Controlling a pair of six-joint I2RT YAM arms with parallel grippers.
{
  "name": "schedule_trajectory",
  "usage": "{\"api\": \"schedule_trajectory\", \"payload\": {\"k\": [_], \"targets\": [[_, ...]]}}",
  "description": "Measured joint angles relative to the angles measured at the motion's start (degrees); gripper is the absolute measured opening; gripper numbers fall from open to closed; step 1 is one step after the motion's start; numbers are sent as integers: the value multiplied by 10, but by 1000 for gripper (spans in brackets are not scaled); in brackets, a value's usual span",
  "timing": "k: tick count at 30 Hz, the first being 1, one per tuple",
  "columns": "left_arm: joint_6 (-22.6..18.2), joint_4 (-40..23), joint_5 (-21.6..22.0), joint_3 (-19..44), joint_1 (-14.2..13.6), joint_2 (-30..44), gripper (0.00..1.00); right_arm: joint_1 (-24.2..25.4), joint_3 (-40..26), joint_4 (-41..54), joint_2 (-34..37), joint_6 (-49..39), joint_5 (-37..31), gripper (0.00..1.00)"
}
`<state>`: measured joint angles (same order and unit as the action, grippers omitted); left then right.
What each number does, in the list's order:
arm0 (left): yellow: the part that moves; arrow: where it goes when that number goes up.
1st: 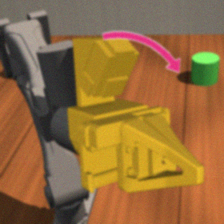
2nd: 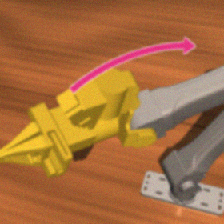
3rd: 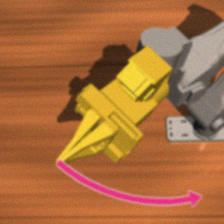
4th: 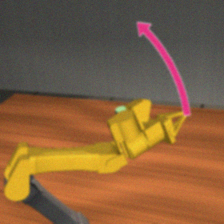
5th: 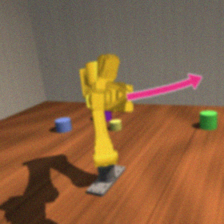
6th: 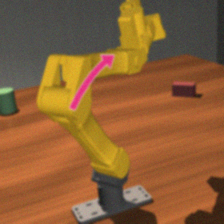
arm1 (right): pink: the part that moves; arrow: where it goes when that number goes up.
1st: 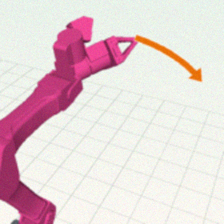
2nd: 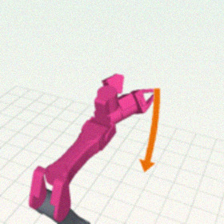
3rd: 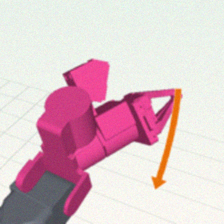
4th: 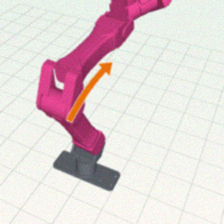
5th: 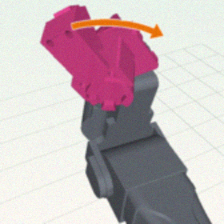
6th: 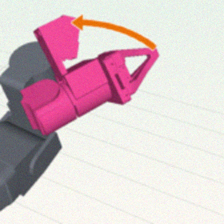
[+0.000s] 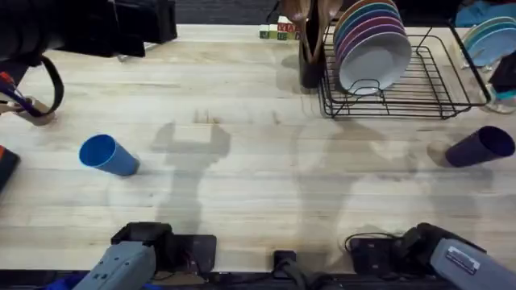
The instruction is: Pick up the cup on the table and put them onto the rack.
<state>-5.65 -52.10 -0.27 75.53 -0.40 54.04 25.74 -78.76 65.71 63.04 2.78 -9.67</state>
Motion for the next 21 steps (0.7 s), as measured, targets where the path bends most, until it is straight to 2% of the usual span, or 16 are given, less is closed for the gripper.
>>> {"api": "schedule_trajectory", "payload": {"k": [7,21], "targets": [[0,0,0,0,0,0,993,39,0,0,36,-2,4,994],[0,0,0,0,0,0,993,41,0,2,129,-39,20,994]]}}
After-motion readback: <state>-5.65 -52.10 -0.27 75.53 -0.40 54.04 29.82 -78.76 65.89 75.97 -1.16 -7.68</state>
